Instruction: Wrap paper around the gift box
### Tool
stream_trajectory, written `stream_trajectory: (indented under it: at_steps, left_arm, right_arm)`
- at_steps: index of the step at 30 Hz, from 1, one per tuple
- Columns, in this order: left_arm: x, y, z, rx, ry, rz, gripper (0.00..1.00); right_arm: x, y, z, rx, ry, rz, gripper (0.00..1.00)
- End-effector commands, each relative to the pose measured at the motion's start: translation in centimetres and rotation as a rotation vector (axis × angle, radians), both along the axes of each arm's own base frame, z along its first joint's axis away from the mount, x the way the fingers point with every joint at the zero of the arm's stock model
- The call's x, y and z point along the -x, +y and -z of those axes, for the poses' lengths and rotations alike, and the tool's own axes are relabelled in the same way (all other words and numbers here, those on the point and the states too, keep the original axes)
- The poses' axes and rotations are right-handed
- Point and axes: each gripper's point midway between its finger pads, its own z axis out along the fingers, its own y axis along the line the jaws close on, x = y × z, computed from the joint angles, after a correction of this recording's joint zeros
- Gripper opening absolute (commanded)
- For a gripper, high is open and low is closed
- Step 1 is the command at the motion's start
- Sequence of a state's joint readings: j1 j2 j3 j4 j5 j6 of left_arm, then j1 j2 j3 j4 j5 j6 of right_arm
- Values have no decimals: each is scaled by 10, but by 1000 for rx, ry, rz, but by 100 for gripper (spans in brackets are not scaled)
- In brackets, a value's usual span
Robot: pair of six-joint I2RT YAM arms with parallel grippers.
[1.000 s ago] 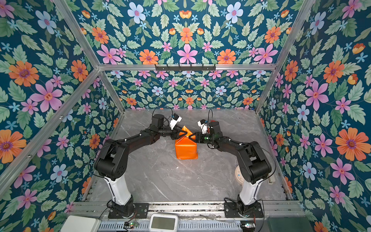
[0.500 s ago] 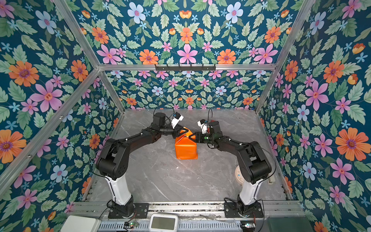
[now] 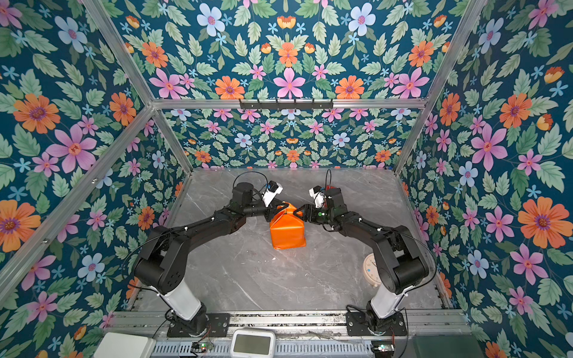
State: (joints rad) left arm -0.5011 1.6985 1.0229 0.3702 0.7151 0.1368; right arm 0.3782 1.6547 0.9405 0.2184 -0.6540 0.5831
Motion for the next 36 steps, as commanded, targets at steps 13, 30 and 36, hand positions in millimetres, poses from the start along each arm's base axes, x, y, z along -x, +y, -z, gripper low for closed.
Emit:
stream_trajectory:
  at_steps: [13, 30, 36]
  left_arm:
    - [47, -22, 21, -143, -38, -6, 0]
    - [95, -11, 49, -137, 197, 64, 38]
    - [99, -6, 60, -174, 199, 67, 40]
  right_arm:
    - [20, -16, 44, 91, 88, 133, 43]
    - [27, -23, 35, 122, 40, 192, 46]
    - [31, -25, -4, 64, -15, 144, 57]
